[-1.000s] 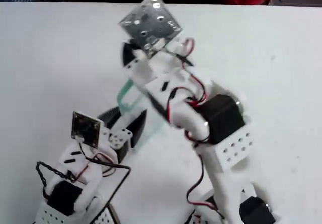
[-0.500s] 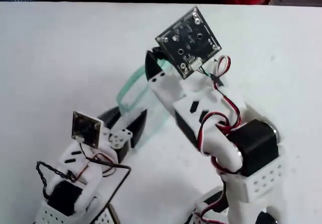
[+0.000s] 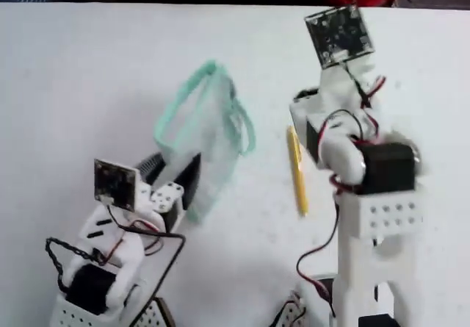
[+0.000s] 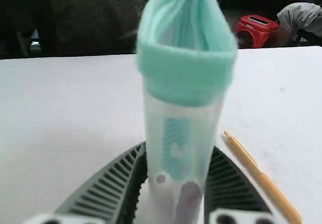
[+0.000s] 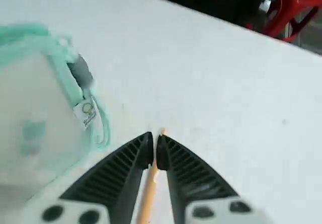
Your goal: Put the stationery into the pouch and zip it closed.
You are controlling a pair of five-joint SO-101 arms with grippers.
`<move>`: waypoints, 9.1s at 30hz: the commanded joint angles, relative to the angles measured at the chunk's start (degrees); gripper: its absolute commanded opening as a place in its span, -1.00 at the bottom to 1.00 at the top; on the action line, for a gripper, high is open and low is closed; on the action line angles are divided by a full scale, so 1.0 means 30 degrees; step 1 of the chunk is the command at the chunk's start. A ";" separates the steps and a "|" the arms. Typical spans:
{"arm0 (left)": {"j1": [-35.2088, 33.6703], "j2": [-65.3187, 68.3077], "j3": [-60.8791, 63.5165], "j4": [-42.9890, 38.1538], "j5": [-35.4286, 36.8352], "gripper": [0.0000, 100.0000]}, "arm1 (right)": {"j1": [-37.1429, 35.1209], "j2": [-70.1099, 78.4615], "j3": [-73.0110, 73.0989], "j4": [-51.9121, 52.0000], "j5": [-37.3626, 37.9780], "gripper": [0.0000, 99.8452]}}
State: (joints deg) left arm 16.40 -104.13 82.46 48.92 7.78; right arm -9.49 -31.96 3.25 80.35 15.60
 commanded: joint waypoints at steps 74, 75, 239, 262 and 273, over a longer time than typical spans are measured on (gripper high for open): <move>0.2945 -0.0190 0.1143 -0.0498 -0.2725 -0.67 | 0.1333 -0.2388 1.5766 -1.4872 -0.3546 -0.97; 0.3062 -0.0190 0.1143 -0.0469 -0.2755 -0.67 | 0.1275 -0.3443 1.5267 -1.4432 -0.3546 -0.97; 0.7634 -0.0190 0.1993 -0.0234 -0.7355 -0.95 | 0.1216 -2.1436 2.2681 -1.0652 -0.2256 -0.73; 0.7604 -0.0190 0.1934 -0.0117 -0.7473 -0.95 | -0.0689 -2.2520 2.5788 -1.3963 -0.2081 -0.47; 0.7165 -0.0190 0.1319 0.0059 -0.3106 -0.72 | 0.0015 -2.2696 2.5465 -1.4256 -0.0381 -0.96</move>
State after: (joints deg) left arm 38.02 -105.01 88.09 47.87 -12.09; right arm -10.20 -99.47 81.41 38.77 13.85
